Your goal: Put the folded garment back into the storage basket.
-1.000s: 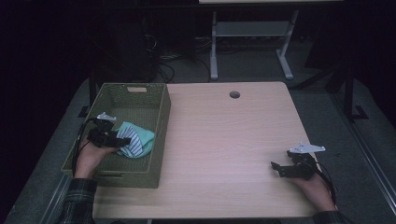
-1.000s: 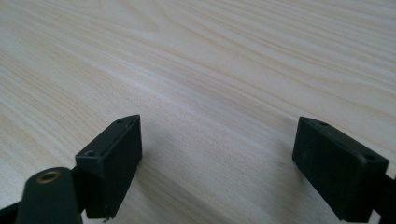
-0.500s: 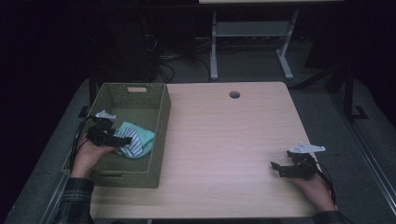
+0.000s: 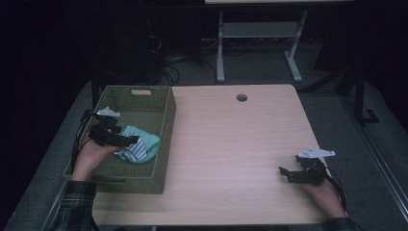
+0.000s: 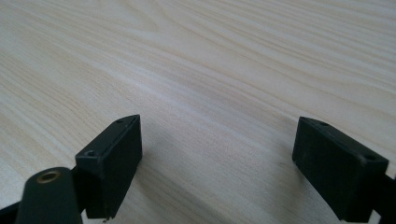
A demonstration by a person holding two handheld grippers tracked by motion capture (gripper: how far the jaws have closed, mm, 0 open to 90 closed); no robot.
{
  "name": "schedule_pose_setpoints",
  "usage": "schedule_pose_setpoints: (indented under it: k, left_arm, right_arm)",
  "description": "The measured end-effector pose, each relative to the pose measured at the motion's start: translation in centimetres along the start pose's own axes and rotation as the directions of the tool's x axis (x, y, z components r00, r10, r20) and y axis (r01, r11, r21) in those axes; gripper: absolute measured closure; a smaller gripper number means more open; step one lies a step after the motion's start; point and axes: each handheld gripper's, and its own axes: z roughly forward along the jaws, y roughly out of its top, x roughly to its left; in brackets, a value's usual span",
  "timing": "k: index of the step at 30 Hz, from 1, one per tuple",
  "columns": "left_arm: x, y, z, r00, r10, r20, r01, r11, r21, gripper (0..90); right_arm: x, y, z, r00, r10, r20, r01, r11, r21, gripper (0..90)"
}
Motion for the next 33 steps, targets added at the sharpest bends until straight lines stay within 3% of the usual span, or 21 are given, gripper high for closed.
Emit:
schedule_pose_setpoints:
  k: [12, 18, 25, 33]
  left_arm:
    - [-2.2, 2.1, 0.0, 0.9992, 0.015, 0.038, -0.014, 0.9987, -0.049, 14.7]
    - [-3.6, 3.2, 0.3, 0.9974, 0.042, 0.059, -0.039, 0.9972, -0.064, 14.7]
    - [-5.4, 4.5, 0.4, 0.9925, 0.077, 0.095, -0.068, 0.9931, -0.095, 14.8]
    - [-8.3, 5.9, 0.9, 0.9844, 0.116, 0.132, -0.099, 0.9868, -0.128, 14.8]
  right_arm:
    - [0.0, 0.0, 0.0, 1.0, 0.003, 0.003, -0.003, 1.0, 0.0, 15.4]
    - [0.0, 0.0, 0.0, 1.0, 0.003, 0.002, -0.003, 1.0, 0.0, 15.4]
    - [0.0, 0.0, 0.0, 1.0, 0.002, 0.002, -0.002, 1.0, -0.001, 15.4]
    - [0.0, 0.0, 0.0, 1.0, 0.003, 0.003, -0.003, 1.0, 0.0, 15.4]
